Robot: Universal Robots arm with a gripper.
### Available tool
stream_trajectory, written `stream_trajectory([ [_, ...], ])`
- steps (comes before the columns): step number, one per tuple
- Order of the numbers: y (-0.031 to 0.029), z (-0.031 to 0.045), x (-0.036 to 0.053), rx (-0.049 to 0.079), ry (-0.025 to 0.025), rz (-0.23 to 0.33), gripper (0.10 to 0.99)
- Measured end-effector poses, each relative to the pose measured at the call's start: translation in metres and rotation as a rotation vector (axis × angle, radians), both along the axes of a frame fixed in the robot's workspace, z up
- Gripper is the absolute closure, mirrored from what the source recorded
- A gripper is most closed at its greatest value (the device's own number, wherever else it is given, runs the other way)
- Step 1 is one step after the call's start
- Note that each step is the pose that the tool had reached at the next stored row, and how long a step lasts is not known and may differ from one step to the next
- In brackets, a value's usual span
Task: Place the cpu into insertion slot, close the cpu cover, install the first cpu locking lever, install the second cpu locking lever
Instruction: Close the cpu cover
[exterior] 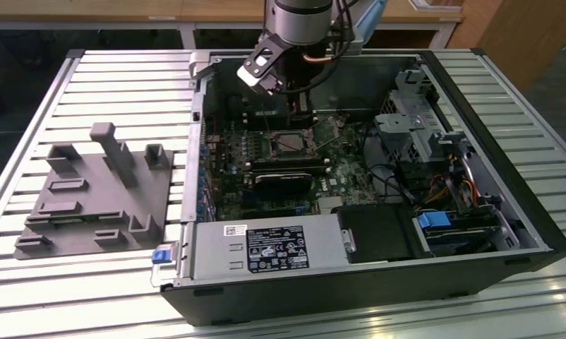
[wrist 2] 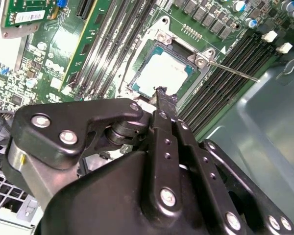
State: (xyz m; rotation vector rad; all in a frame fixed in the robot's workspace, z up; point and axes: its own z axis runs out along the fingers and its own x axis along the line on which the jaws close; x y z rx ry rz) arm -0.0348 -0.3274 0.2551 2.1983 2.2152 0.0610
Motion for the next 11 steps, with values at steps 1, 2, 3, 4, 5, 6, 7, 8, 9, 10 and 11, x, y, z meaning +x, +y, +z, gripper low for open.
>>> stream_trajectory([
  [1, -0.0001, 0.0000, 0.0030, 0.000, 0.0001, 0.000, 0.980],
  [2, -0.0001, 0.0001, 0.0064, 0.000, 0.0001, 0.000, 0.980],
  [3, -0.0001, 0.0001, 0.0094, 0.000, 0.0000, 0.000, 0.980],
  [4, -0.0002, 0.0001, 0.0114, 0.000, 0.0002, 0.000, 0.980],
  [5, -0.0002, 0.0002, 0.0124, 0.000, 0.0000, 0.000, 0.980],
  [6, -0.0002, 0.0010, 0.0128, 0.000, 0.0002, 0.000, 0.980],
  [7, -0.0001, 0.0023, 0.0130, 0.000, 0.0000, 0.000, 0.980],
  [8, -0.0001, 0.0042, 0.0130, 0.000, 0.0000, 0.000, 0.980],
  [9, -0.0001, 0.0064, 0.0131, 0.000, 0.0000, 0.000, 0.980],
  [10, -0.0001, 0.0080, 0.0134, 0.000, 0.0000, 0.000, 0.980],
  [11, -0.0001, 0.0086, 0.0141, 0.000, 0.0001, 0.000, 0.980],
])
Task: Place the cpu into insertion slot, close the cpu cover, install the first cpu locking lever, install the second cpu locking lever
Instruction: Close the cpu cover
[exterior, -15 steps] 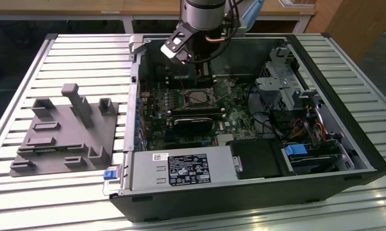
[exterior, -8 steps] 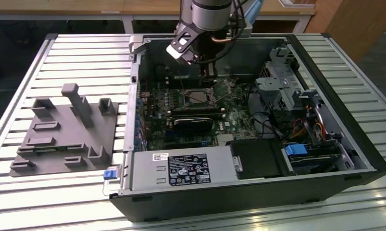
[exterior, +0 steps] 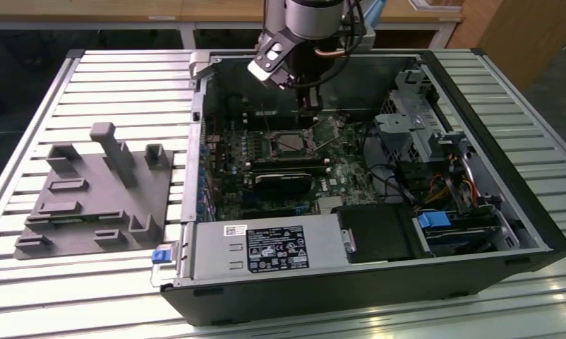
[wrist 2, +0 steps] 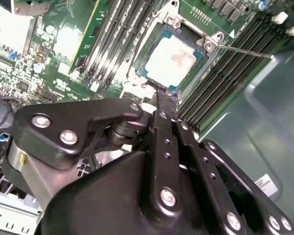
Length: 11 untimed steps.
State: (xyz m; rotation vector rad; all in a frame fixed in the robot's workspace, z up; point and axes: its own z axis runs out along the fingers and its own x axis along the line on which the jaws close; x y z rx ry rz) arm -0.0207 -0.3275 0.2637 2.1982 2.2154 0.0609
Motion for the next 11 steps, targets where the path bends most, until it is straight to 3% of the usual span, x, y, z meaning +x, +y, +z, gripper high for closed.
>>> stream_trajectory([
  [6, 0.0000, 0.0000, 0.0164, 0.000, 0.0000, 0.000, 0.980],
  [11, 0.0000, 0.0000, 0.0186, 0.000, 0.0000, 0.000, 0.980],
])
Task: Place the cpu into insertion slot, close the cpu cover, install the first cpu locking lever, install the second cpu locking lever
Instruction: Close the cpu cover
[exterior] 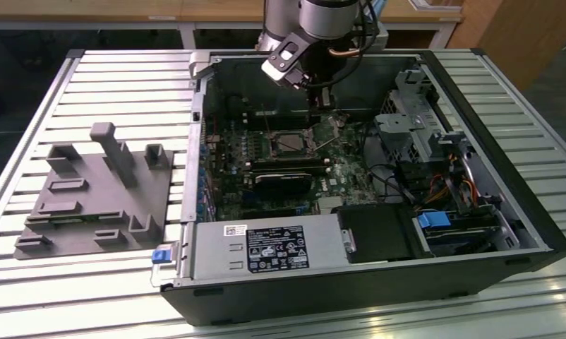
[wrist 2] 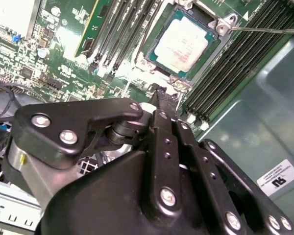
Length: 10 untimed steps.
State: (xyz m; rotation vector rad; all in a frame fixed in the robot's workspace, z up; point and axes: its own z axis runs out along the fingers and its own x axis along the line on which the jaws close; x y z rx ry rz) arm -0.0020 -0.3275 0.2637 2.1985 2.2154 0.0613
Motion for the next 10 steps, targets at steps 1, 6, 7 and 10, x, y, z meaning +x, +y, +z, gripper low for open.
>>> stream_trajectory([
  [1, 0.0000, 0.0000, 0.0003, 0.000, 0.0000, 0.000, 0.980],
  [6, 0.0000, 0.0000, 0.0033, 0.000, 0.0000, 0.000, 0.980],
  [7, 0.0000, 0.0000, 0.0040, 0.000, 0.0000, 0.000, 0.980],
  [10, 0.0000, 0.0000, 0.0067, 0.000, 0.0000, 0.000, 0.980],
])
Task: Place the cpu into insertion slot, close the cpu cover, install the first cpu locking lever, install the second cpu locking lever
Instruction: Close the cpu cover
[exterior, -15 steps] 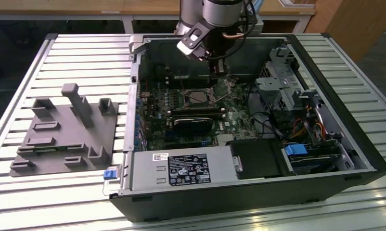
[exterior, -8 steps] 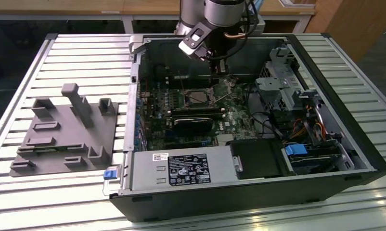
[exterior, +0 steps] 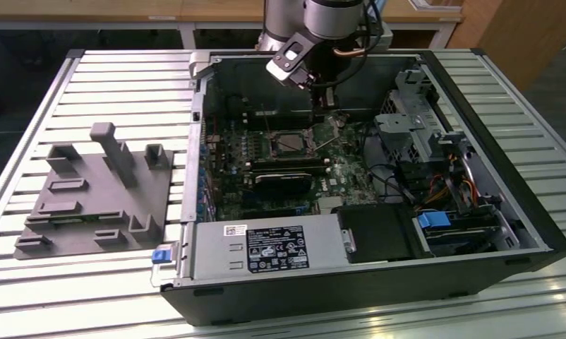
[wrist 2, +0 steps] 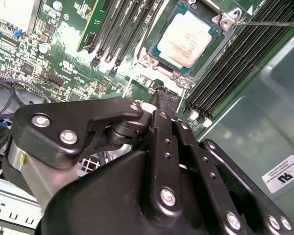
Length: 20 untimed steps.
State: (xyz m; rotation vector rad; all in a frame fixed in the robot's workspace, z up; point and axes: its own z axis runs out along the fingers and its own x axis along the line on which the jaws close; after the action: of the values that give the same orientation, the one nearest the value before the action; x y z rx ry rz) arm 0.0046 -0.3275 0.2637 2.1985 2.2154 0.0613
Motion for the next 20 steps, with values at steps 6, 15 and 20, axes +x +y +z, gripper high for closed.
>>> stream_trajectory([
  [6, 0.0000, 0.0000, 0.0054, 0.000, 0.0000, 0.000, 0.980],
  [15, 0.0002, -0.0001, 0.0150, 0.000, 0.0000, 0.000, 0.980],
  [20, 0.0020, -0.0013, 0.0179, 0.000, -0.0001, 0.000, 0.980],
])
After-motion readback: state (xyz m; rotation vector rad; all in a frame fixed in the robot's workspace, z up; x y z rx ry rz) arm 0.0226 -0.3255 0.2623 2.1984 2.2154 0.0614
